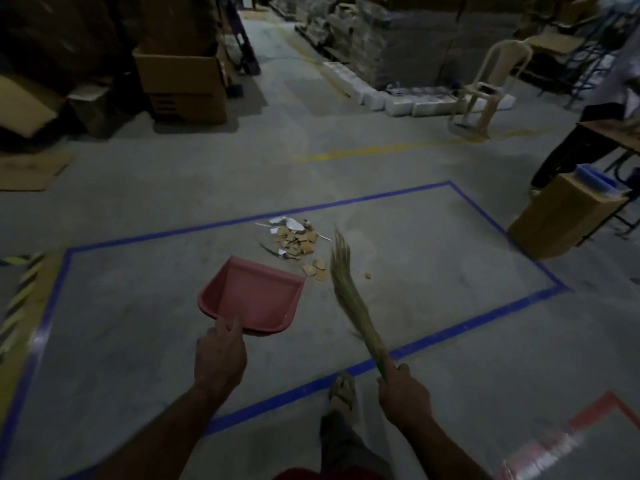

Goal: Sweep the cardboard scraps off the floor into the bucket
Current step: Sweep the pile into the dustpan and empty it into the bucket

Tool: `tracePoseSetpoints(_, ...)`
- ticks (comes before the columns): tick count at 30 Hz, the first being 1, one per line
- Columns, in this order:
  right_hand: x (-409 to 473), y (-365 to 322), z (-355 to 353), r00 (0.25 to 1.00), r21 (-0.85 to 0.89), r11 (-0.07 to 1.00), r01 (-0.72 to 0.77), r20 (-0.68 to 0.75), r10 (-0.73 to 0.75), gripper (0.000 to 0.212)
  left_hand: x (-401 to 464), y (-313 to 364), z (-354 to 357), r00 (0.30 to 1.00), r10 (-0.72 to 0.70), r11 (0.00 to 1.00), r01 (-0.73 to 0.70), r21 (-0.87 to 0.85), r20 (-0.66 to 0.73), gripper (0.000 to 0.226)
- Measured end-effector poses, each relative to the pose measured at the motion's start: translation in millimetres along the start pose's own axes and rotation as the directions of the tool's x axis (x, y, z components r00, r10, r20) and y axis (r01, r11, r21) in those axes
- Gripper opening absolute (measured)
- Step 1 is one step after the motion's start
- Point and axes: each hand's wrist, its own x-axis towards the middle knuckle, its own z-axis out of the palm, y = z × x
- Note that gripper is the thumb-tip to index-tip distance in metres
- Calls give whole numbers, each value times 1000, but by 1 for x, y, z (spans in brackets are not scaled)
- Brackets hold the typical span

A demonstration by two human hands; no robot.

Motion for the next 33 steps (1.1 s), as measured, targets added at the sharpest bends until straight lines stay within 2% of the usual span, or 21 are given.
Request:
tracePoseSetpoints(2, 45, -10, -11, 999, -11, 1000, 4, 33, -4, 48, 33, -3, 8, 1000, -7, 1000, 7, 26, 1, 24)
tracePoseSetpoints(7, 162, -22, -50, 987, -32, 998, 61, 150, -56, 53, 125, 13, 22, 997, -35, 997, 31, 69, 67, 42)
tracePoseSetpoints(11, 251, -23, -81, 974, 17, 997, 78, 212, -80, 56, 205, 45, 27, 996, -52, 998, 48, 48, 77, 30)
tracePoseSetpoints(13, 293, -23, -88, 968, 21, 998, 63, 241, -66, 58, 243, 60, 39, 996, -61, 998, 60, 10, 61, 24)
tracePoseSetpoints(18, 388, -22, -75, 948, 14, 997, -70, 311, 62, 65, 326, 87, 99, 982, -77, 995, 86, -44, 172, 45)
tracePoseSetpoints(23, 514, -6, -8, 916, 79, 955, -285, 314, 248, 66, 419, 90, 221, 967, -33, 999, 43, -34, 254, 54)
tracePoseSetpoints(28, 656, 22, 108, 792, 59, 874, -482, 456, 406, 51, 497, 64, 370, 951, -5, 999, 19, -41, 309, 62)
tracePoseSetpoints(30, 692, 15, 150, 801, 62, 876, -478, 440, 406, 57, 517, 47, 411, 939, -12, 1000, 15, -7, 343, 58)
tracePoseSetpoints(33, 718, -29, 205, 829, 14, 941, -338, 477, 291, 60, 537, 19, 442, 926, -30, 1000, 25, 19, 376, 45)
